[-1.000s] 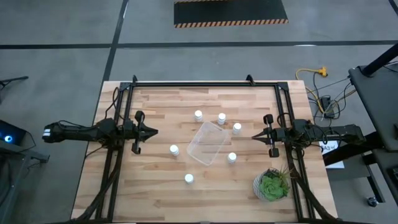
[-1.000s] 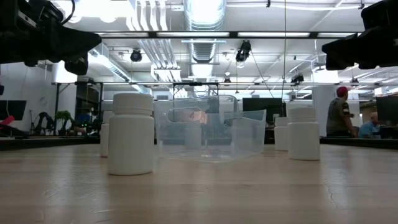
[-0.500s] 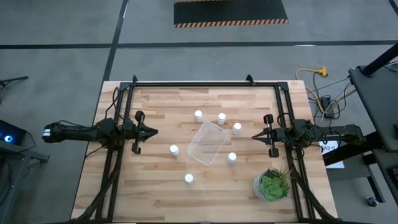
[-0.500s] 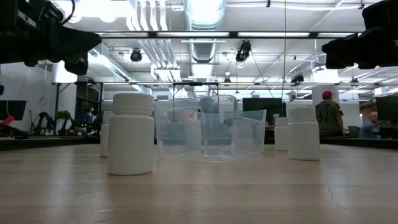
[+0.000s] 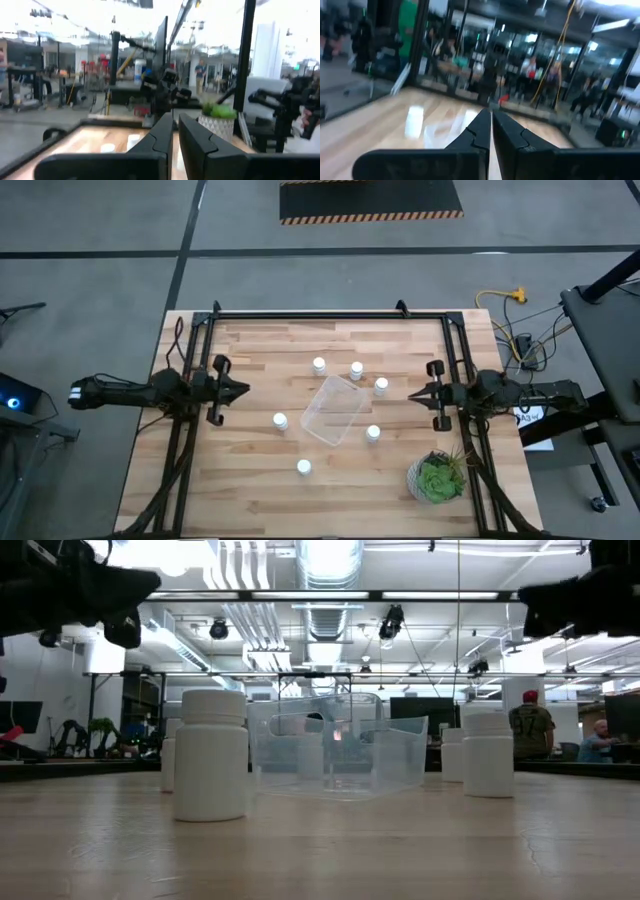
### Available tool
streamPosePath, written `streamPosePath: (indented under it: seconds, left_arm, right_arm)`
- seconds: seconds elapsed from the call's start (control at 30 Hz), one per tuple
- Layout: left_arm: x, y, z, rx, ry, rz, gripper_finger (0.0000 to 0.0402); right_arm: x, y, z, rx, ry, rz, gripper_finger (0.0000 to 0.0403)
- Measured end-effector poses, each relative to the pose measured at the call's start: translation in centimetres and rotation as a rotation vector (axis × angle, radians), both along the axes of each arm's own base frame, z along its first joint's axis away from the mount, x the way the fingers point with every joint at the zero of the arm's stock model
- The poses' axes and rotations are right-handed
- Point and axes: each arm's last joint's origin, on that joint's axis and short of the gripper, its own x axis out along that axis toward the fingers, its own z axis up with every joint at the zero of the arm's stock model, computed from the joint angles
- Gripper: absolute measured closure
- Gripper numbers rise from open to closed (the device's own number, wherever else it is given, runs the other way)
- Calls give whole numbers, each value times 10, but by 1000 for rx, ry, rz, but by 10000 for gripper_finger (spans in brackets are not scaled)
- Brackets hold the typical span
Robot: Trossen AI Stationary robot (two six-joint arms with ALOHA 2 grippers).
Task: Pick and place pill bottles into a basket
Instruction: Put the medicine bottle into the transparent bin
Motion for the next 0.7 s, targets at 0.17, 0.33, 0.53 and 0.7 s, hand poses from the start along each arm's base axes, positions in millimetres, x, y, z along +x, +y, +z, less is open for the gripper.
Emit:
streamPosePath:
  seconds: [0.17, 0.33, 0.53, 0.7]
  left_arm:
    - [-3, 0, 10, -8, -107, -1, 389]
    - [-6, 0, 18, -11, -199, -1, 389]
    - [-11, 0, 28, -16, -312, -2, 389]
    - [-13, 0, 30, -39, -343, -11, 389]
  right_arm:
    - [-4, 0, 16, 78, -160, 17, 394]
    - [-7, -1, 24, 206, -237, 39, 394]
    - [-10, -5, 31, 540, -310, 32, 394]
    - [-10, -5, 30, 642, -299, 42, 394]
